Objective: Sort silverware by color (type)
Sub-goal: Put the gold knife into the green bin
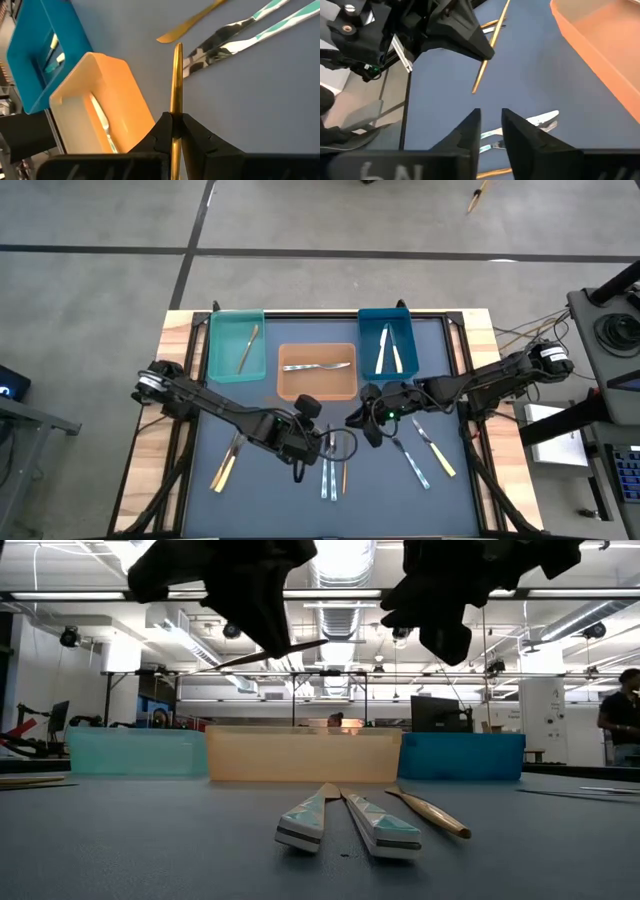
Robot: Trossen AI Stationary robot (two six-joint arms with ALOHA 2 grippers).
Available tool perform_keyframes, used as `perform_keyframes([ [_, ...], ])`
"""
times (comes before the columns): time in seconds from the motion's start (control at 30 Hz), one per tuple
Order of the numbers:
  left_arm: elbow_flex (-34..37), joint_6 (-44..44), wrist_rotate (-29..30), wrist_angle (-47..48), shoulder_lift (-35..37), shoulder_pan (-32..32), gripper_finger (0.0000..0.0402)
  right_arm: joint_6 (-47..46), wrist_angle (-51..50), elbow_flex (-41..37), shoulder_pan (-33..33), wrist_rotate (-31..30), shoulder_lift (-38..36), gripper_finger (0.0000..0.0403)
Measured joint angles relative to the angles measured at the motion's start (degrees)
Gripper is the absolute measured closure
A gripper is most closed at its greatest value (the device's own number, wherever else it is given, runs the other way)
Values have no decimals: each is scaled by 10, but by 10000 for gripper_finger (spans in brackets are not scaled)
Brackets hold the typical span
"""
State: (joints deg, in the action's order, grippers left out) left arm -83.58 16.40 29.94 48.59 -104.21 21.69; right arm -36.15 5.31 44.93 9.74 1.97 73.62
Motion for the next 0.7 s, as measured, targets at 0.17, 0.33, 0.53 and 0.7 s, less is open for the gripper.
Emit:
perform_keyframes([
  [0.17,-5,22,1,-11,0,-15,398,-9,29,0,6,-4,28,273],
  [0.33,-6,42,1,-22,-1,-25,398,-17,89,0,4,-4,69,223],
  [0.53,-4,54,1,-31,-1,-31,398,-24,120,0,-4,-5,93,197],
  [0.7,-4,75,5,-60,-1,-34,398,-24,152,0,-11,-5,115,195],
])
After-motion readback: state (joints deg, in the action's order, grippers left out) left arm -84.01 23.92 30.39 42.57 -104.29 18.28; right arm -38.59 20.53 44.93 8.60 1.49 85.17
